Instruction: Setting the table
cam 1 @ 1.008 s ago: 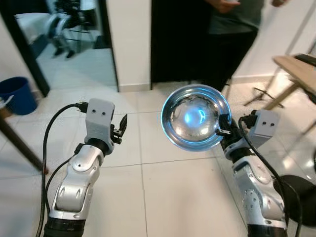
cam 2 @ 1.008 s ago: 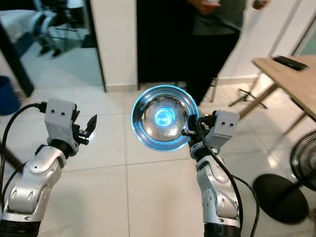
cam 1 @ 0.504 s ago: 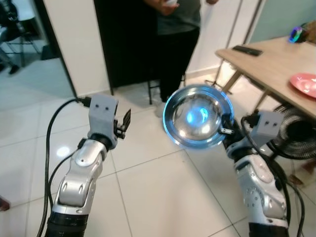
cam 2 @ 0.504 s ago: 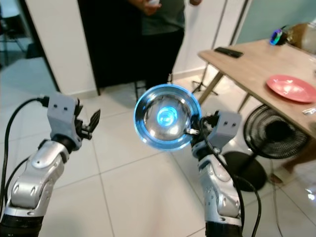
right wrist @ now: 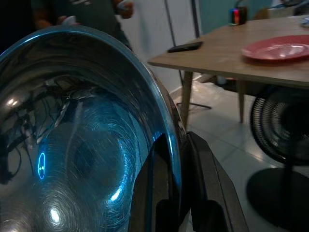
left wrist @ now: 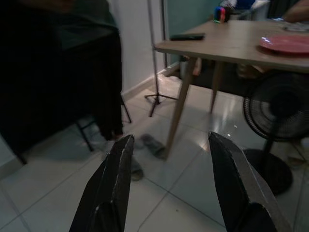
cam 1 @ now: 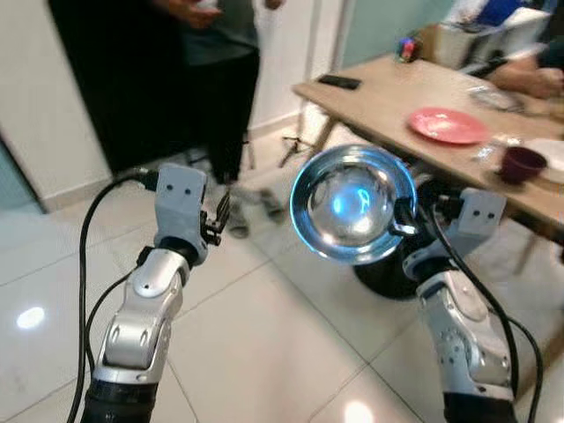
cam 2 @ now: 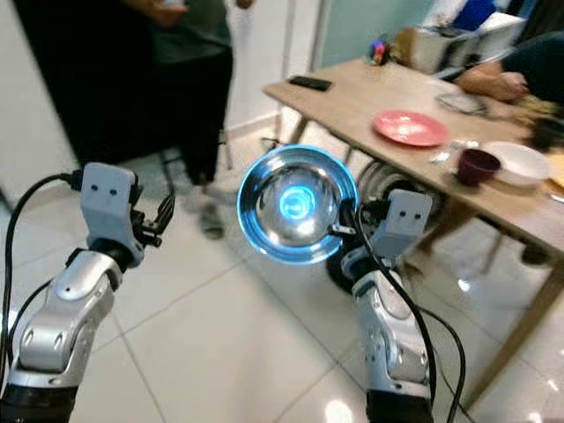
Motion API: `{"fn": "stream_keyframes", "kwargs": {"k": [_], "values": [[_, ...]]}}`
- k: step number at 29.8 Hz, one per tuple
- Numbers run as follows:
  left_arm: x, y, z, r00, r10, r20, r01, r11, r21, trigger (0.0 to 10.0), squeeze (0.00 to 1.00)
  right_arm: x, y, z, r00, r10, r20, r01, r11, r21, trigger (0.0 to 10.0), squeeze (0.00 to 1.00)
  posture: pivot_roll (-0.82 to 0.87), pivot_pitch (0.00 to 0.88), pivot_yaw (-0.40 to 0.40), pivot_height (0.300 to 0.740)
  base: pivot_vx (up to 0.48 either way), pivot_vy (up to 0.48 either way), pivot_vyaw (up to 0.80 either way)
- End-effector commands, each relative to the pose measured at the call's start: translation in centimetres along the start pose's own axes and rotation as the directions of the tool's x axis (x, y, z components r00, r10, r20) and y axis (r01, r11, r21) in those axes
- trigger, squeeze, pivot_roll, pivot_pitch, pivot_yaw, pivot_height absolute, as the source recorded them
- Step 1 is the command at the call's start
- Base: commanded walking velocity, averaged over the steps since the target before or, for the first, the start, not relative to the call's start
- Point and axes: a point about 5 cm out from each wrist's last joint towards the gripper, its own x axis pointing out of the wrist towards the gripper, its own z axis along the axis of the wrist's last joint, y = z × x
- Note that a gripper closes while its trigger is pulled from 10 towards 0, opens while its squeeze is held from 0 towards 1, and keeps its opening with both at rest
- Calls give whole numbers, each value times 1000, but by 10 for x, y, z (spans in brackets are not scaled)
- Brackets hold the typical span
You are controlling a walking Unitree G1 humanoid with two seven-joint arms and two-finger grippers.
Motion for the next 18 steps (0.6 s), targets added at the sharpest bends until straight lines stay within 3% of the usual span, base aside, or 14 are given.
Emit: {"fn": "stream_keyframes", "kwargs": {"k": [1,18], "values": [[0,0,-5,1000,5,-19,-5,1000,-2,10000,0,-1,-3,2,1000,-1,4,1,1000,4,10000,0,-61,0,53,740,0,0,-788],[2,-1,-6,1000,12,-22,-12,1000,-6,10000,0,-2,-2,2,1000,-2,-3,2,1000,-1,10000,0,-64,0,51,740,0,0,-788]]}}
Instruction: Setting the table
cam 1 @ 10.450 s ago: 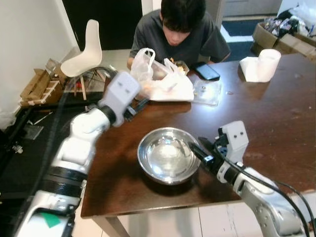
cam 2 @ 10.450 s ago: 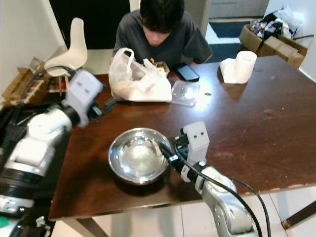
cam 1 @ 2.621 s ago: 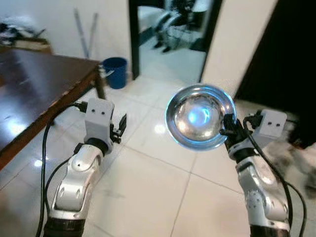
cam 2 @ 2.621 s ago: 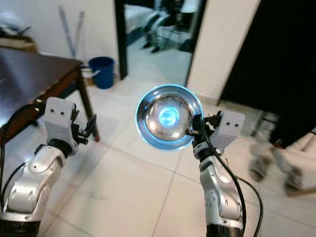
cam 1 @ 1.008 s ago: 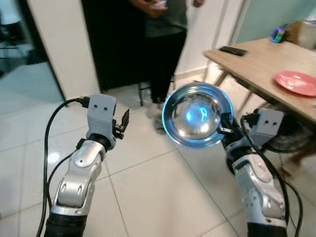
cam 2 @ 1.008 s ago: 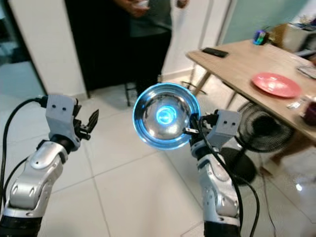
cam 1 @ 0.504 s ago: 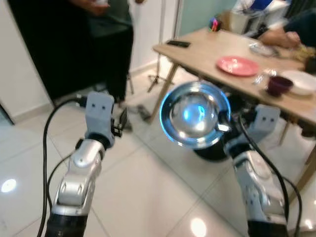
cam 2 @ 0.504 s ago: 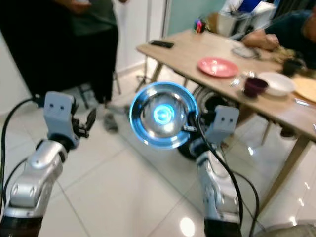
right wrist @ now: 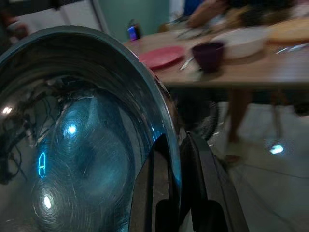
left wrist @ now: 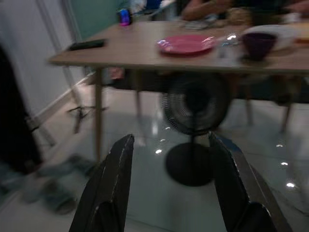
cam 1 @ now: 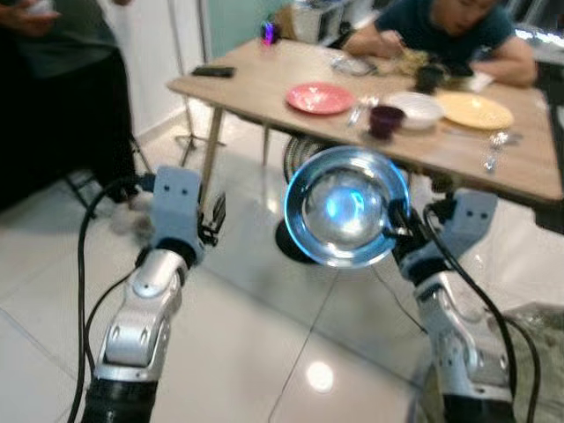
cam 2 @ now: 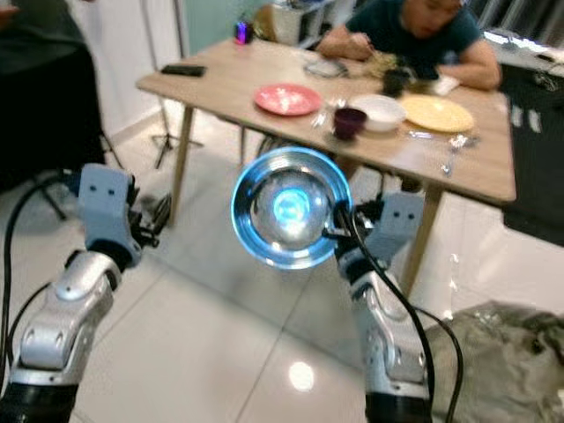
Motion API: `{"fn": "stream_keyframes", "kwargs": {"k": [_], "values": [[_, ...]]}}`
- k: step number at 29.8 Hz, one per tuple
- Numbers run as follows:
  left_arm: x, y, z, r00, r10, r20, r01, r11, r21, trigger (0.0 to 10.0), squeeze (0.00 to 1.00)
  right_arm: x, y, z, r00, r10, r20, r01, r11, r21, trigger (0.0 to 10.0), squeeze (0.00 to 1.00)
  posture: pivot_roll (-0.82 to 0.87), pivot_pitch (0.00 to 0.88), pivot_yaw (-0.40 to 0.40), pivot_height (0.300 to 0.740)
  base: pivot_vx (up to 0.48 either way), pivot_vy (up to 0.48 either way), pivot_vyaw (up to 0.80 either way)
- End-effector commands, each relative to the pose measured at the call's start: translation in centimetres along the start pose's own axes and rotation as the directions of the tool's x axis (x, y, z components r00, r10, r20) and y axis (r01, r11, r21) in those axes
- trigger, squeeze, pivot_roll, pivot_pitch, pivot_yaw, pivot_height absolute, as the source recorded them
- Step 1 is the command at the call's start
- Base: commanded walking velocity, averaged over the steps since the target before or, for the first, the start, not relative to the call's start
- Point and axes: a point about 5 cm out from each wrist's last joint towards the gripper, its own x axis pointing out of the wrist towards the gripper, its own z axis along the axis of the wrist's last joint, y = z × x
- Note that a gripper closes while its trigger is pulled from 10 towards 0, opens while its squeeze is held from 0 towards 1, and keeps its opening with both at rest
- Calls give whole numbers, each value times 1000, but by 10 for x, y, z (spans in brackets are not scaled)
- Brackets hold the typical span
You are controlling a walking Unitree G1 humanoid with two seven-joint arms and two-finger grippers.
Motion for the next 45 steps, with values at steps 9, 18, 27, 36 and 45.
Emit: {"fn": "stream_keyframes", "kwargs": {"k": [9,18,27,36,45], "values": [[0,3,-2,1000,17,-9,-17,1000,-1,10000,0,1,1,6,1000,6,26,-6,1000,7,10000,0,-66,0,52,740,0,0,-788],[1,2,-2,1000,23,-10,-23,1000,-10,10000,0,1,1,6,1000,6,23,-6,1000,7,10000,0,-64,0,48,740,0,0,-788],[1,2,0,1000,23,-1,-23,1000,-14,10000,0,2,2,6,1000,7,25,-7,1000,8,10000,0,-59,0,48,740,0,0,-788],[3,6,3,996,83,33,-83,996,7,10000,0,3,6,8,998,32,47,-32,999,11,10000,0,-58,0,47,740,213,0,-438],[3,6,2,996,80,31,-80,997,8,10000,0,3,7,10,997,40,61,-41,999,15,10000,0,-59,0,50,740,480,0,0]]}}
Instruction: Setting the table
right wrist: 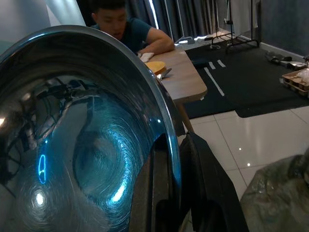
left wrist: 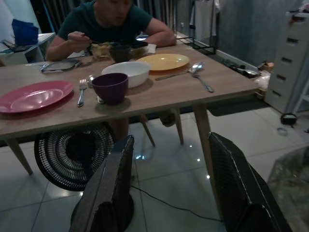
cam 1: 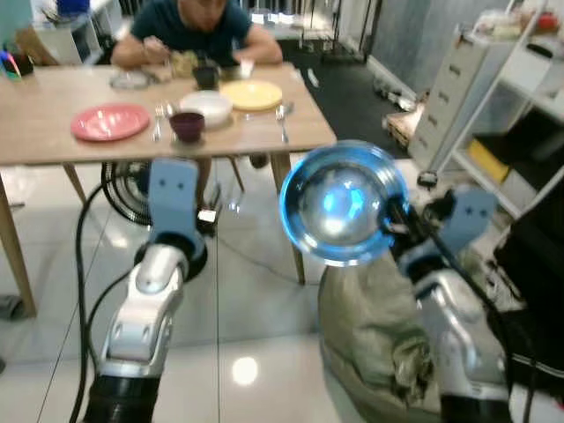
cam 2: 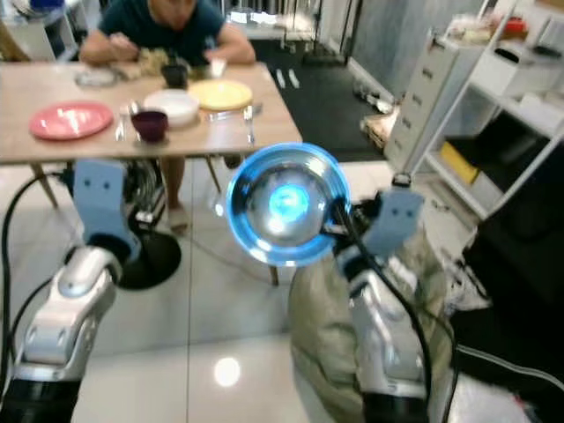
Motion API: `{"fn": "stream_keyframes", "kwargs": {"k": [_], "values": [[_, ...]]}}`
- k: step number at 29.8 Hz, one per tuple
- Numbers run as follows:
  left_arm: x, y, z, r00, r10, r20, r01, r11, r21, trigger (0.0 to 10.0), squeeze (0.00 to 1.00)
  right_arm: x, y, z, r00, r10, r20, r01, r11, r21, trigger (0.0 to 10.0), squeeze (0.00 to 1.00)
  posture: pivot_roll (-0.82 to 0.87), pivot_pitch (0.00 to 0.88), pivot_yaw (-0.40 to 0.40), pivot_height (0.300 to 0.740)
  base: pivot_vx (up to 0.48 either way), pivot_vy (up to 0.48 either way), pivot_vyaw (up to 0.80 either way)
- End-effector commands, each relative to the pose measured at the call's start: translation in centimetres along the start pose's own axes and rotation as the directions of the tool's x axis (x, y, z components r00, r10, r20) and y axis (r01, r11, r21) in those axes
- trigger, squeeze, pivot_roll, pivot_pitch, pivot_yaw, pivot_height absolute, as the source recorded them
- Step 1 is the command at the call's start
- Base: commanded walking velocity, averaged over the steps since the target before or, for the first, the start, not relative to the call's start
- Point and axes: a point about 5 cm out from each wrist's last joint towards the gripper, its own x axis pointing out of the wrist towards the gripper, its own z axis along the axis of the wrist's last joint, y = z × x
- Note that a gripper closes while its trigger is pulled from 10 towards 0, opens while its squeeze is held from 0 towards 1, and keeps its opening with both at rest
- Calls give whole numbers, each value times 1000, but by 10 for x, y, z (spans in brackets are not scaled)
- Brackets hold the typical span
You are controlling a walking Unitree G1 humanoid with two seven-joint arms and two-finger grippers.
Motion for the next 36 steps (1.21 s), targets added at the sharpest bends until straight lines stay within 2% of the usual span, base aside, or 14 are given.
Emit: {"fn": "stream_keyframes", "kwargs": {"k": [1,28,31,36], "values": [[0,-3,-2,1000,-8,-8,8,1000,2,10000,0,0,-4,6,1000,-12,28,12,1000,6,10000,0,-59,0,50,740,480,0,0],[2,-4,-2,1000,-22,0,22,1000,7,10000,0,3,-6,10,998,-37,57,38,999,-4,10000,0,-56,0,59,740,480,0,0],[2,-4,-2,1000,-23,0,23,1000,6,10000,0,8,-4,16,996,-49,77,50,999,-10,10000,0,-54,0,60,740,480,0,0],[2,-4,-2,1000,-23,1,23,1000,7,10000,0,14,-1,14,996,-69,59,70,998,-7,10000,0,-55,0,61,740,480,0,0]]}}
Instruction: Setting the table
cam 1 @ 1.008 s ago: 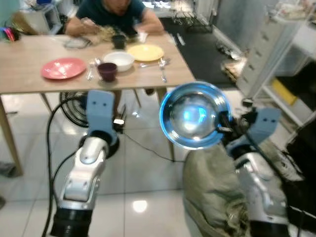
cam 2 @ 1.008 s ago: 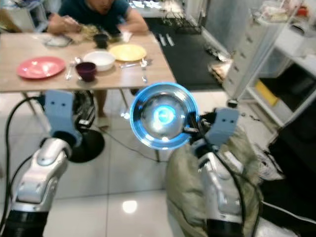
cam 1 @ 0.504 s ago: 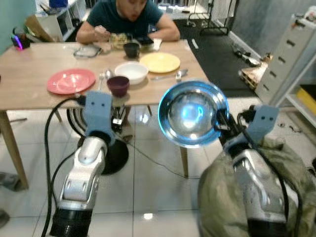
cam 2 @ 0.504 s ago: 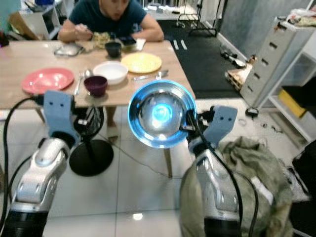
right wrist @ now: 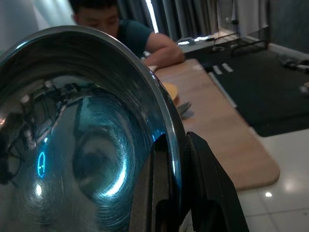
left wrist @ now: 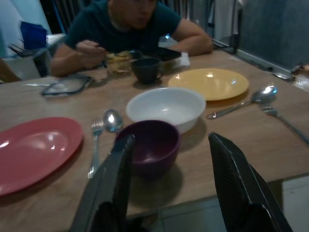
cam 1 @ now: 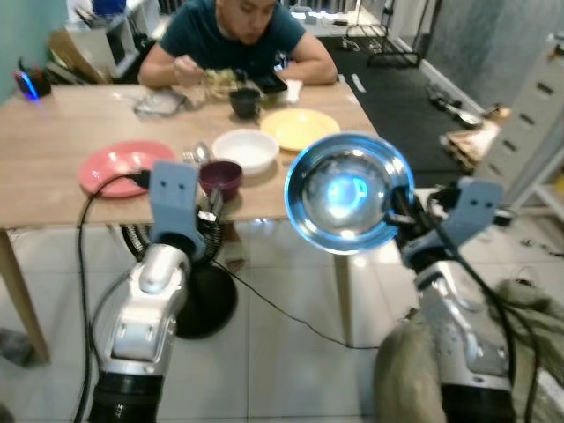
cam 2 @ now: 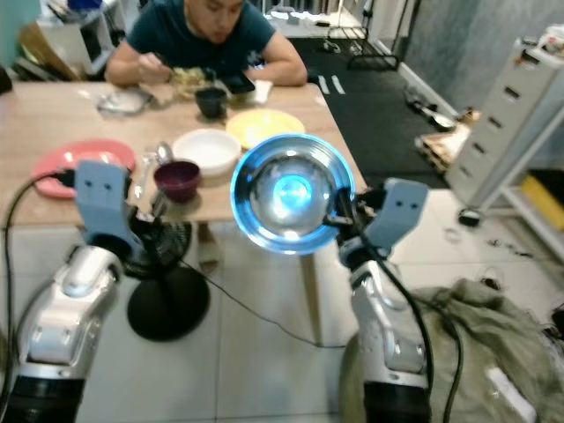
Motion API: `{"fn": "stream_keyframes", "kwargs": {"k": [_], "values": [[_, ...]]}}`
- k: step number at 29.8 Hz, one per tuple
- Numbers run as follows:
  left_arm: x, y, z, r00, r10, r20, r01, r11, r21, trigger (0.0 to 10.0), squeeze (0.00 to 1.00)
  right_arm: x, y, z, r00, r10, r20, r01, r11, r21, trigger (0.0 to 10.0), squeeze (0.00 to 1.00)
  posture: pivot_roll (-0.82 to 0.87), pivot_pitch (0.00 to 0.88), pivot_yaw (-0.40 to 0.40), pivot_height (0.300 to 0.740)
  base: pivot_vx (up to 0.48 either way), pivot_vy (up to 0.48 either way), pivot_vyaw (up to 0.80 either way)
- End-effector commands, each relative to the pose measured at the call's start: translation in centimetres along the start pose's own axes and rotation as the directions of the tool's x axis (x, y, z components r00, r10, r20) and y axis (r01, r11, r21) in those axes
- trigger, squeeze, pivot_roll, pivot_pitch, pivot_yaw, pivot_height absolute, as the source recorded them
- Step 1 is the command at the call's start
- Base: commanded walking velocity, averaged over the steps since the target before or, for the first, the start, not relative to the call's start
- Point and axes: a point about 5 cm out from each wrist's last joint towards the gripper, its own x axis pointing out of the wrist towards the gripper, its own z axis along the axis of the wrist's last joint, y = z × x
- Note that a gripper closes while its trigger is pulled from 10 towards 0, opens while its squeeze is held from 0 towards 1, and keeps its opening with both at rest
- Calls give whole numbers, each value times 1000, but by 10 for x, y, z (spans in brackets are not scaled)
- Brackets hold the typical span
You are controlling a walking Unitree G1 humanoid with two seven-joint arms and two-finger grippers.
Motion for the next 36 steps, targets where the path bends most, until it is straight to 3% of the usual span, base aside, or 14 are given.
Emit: {"fn": "stream_keyframes", "kwargs": {"k": [1,9,22,27,36], "values": [[-2,6,-6,1000,17,-22,-17,1000,2,10000,0,5,8,3,1000,10,14,-10,1000,11,10000,0,-52,0,60,740,480,0,0],[-4,8,-6,999,26,-21,-26,1000,6,10000,0,15,0,-3,995,-96,-16,96,995,10,10000,0,-40,0,54,740,480,0,0],[-5,7,-6,999,26,-22,-25,1000,7,10000,0,21,-10,6,989,-143,26,144,989,-31,10000,0,-40,0,53,740,480,0,0],[-6,7,-8,999,20,-31,-20,1000,13,10000,0,26,-23,17,983,-171,69,175,983,-48,10000,0,-38,0,53,740,437,0,0],[-5,5,-7,999,15,-35,-15,1000,6,10000,0,27,-25,20,981,-174,86,179,982,-58,10000,0,-38,0,55,740,256,0,0]]}}
